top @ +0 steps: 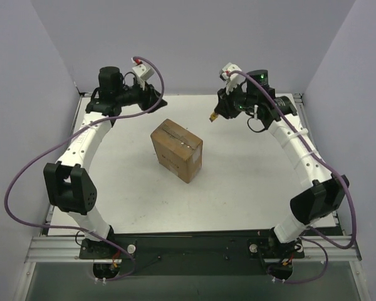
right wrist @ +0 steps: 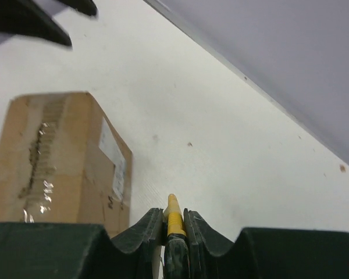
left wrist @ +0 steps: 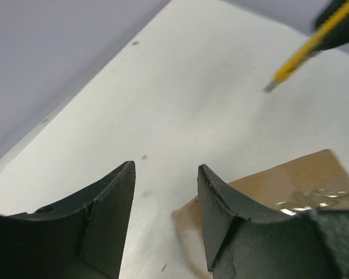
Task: Unpack the express box
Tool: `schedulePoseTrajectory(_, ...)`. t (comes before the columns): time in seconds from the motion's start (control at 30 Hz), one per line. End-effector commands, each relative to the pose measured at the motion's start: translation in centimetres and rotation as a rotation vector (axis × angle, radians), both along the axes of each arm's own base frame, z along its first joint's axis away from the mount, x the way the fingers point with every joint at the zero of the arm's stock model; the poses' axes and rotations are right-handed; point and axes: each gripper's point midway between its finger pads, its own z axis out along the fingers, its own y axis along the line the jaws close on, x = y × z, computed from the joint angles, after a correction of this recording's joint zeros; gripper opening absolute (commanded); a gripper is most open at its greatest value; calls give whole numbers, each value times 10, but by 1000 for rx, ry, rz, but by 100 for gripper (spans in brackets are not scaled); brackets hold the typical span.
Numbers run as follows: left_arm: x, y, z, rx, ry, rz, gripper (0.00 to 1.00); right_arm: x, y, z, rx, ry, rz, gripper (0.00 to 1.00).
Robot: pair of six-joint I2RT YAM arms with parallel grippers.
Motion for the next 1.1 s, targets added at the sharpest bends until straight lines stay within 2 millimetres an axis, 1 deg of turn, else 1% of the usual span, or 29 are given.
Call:
schedulePoseTrajectory(0.0, 25, 65, -16, 215, -39, 336, 55, -17, -44, -7, -161, -109, -127, 0)
schedulePoseTrajectory(0.03, 27, 72, -31, 240, -10, 370, 54, -24, -44, -16, -193, -112, -91, 0)
schedulePoseTrajectory(0.07, 29, 79, -39, 259, 6, 404, 52, -36, -46, -28, -225, -76, -55, 0)
schedulePoseTrajectory(0.1, 29, 81, -47, 272, 20, 411, 51, -50, -41, -32, -231, -66, 15, 0)
schedulePoseTrajectory(0.13, 27, 81, -59, 285, 41, 411, 50, -61, -39, -46, -251, -33, 67, 0)
schedulePoseTrajectory(0.17, 26, 79, -67, 294, 56, 410, 49, -76, -38, -56, -287, -14, 146, 0)
schedulePoseTrajectory(0.2, 26, 79, -73, 303, 67, 423, 48, -91, -29, -61, -259, 10, 230, 0)
schedulePoseTrajectory(0.23, 27, 78, -78, 311, 72, 424, 48, -98, -26, -69, -265, 33, 260, 0)
schedulePoseTrajectory(0.27, 24, 77, -87, 321, 90, 424, 48, -102, -23, -71, -260, 46, 276, 0)
schedulePoseTrajectory(0.33, 21, 72, -93, 327, 98, 411, 47, -104, -14, -77, -227, 71, 324, 0)
schedulePoseTrajectory(0.37, 18, 72, -96, 331, 107, 408, 47, -102, -11, -74, -218, 66, 340, 0)
schedulePoseTrajectory(0.4, 15, 71, -98, 334, 113, 401, 47, -100, -7, -79, -221, 68, 369, 0)
schedulePoseTrajectory(0.43, 13, 71, -98, 333, 119, 398, 47, -99, 0, -70, -199, 52, 399, 0)
schedulePoseTrajectory(0.47, 8, 71, -100, 341, 125, 391, 47, -97, 5, -77, -203, 65, 425, 0)
schedulePoseTrajectory(0.53, 2, 72, -100, 344, 131, 381, 47, -92, 13, -76, -196, 64, 441, 0)
schedulePoseTrajectory(0.6, -9, 72, -102, 344, 151, 363, 47, -84, 23, -78, -192, 75, 447, 0)
schedulePoseTrajectory(0.67, -20, 71, -98, 330, 157, 349, 47, -71, 30, -79, -200, 67, 429, 0)
schedulePoseTrajectory(0.7, -26, 72, -104, 332, 173, 349, 47, -70, 36, -79, -200, 70, 423, 0)
schedulePoseTrajectory(0.73, -30, 72, -104, 328, 179, 348, 47, -63, 40, -78, -202, 49, 410, 0)
schedulePoseTrajectory(0.77, -36, 73, -101, 326, 177, 349, 47, -56, 42, -82, -216, 48, 388, 0)
schedulePoseTrajectory(0.8, -41, 74, -106, 331, 192, 346, 47, -51, 46, -79, -216, 35, 373, 0)
schedulePoseTrajectory(0.83, -44, 75, -106, 334, 193, 344, 47, -49, 53, -78, -206, 31, 362, 0)
schedulePoseTrajectory(0.87, -50, 76, -105, 332, 199, 342, 47, -44, 56, -82, -211, 36, 349, 0)
schedulePoseTrajectory(0.9, -53, 76, -107, 333, 206, 338, 47, -40, 60, -80, -207, 27, 341, 0)
schedulePoseTrajectory(0.93, -57, 77, -110, 337, 216, 337, 47, -38, 70, -76, -194, 12, 331, 0)
schedulePoseTrajectory(0.97, -62, 78, -109, 335, 225, 333, 47, -31, 72, -83, -213, 12, 306, 0)
schedulePoseTrajectory(1.0, -64, 78, -109, 335, 230, 330, 47, -27, 76, -82, -215, 2, 297, 0)
schedulePoseTrajectory(1.03, -68, 79, -111, 336, 239, 328, 47, -21, 85, -76, -210, -34, 285, 0)
schedulePoseTrajectory(1.07, -72, 79, -109, 337, 239, 325, 47, -14, 88, -83, -219, -28, 261, 0)
